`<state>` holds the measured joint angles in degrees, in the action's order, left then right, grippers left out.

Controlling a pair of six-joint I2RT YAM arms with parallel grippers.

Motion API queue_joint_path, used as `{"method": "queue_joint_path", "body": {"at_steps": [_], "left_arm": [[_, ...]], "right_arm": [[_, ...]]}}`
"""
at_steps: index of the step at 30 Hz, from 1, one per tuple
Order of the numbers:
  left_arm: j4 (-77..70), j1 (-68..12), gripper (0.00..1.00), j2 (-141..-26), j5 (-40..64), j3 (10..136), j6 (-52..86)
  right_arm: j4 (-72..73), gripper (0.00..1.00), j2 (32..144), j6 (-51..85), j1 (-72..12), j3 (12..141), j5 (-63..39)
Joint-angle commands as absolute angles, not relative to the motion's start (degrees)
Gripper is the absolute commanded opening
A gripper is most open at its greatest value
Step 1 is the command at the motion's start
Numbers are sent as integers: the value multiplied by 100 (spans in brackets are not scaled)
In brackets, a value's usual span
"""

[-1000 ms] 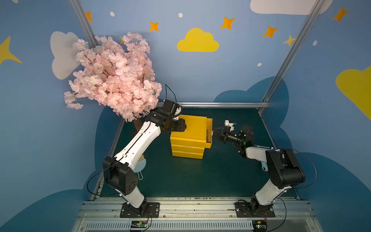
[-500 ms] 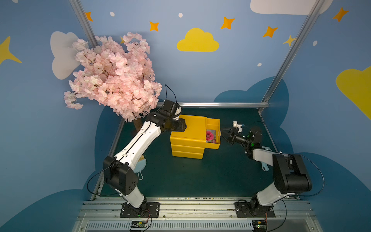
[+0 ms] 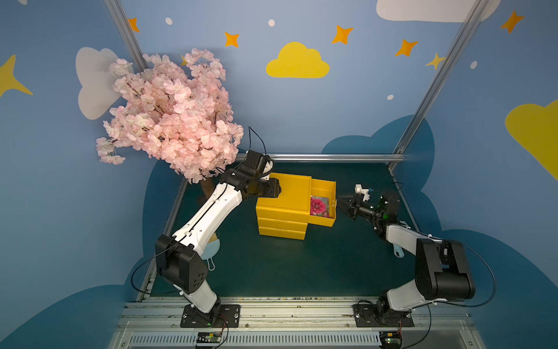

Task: Take the seed bags out of the drawer
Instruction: Open the drawer in the storage box.

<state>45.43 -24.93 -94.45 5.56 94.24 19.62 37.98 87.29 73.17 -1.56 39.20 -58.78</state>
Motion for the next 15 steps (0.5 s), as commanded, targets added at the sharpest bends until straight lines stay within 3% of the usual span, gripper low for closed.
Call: {"method": "queue_joint_path", "body": {"at_steps": [1,15], "left_arm": [[4852,-2479,55,-9563,580,9222,1941],[4799,-2443,55,-9580,641,9181,1942]], "right_arm": [[3518,27,8586,7164,-28,3990,-6047],[2806,27,8395,6728,189,4145,-6091]]}}
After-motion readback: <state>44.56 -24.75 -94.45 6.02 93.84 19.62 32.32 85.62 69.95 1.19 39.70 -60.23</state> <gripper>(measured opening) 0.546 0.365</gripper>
